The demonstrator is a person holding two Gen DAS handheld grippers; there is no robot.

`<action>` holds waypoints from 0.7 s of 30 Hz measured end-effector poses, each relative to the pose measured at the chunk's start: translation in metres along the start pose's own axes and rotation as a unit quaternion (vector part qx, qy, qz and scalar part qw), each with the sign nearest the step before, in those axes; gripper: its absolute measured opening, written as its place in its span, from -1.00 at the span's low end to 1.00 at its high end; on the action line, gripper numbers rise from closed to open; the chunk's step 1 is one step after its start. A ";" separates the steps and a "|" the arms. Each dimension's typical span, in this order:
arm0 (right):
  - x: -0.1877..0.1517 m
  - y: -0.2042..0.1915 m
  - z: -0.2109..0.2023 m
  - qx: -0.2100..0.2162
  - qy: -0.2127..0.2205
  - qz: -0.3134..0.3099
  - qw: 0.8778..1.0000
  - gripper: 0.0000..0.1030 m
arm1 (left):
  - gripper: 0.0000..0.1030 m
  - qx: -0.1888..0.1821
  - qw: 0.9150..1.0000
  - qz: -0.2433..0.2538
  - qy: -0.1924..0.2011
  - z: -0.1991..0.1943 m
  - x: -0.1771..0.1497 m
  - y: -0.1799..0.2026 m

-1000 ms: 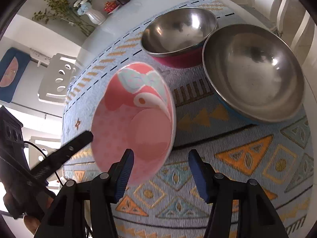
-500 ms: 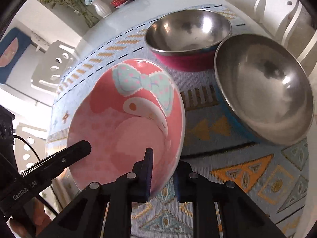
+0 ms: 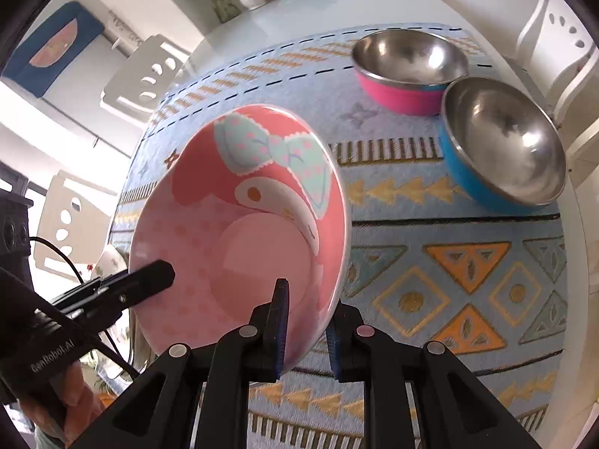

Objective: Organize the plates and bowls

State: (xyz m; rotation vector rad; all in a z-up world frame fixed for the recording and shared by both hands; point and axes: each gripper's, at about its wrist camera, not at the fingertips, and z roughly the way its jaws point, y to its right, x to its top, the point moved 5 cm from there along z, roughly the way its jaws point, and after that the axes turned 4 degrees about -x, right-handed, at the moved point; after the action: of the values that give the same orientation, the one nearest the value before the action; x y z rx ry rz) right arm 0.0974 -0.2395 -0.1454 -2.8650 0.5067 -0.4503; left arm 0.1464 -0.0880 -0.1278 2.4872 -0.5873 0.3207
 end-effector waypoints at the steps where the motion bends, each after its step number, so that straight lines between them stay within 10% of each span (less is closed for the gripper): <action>1: 0.000 -0.002 0.002 -0.002 -0.004 -0.003 1.000 -0.66 | -0.72 0.001 1.000 -0.004 -0.002 0.000 -0.006 -0.003; 21: -0.008 -0.001 0.040 -0.002 -0.047 -0.015 0.999 -0.67 | -0.68 -0.008 0.998 -0.041 -0.041 0.018 -0.055 -0.016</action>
State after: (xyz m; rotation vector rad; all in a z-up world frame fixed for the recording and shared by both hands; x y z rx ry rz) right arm 0.1038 -0.2304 -0.1850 -2.8848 0.4499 -0.3175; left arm 0.1080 -0.0679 -0.1691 2.5096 -0.5164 0.1831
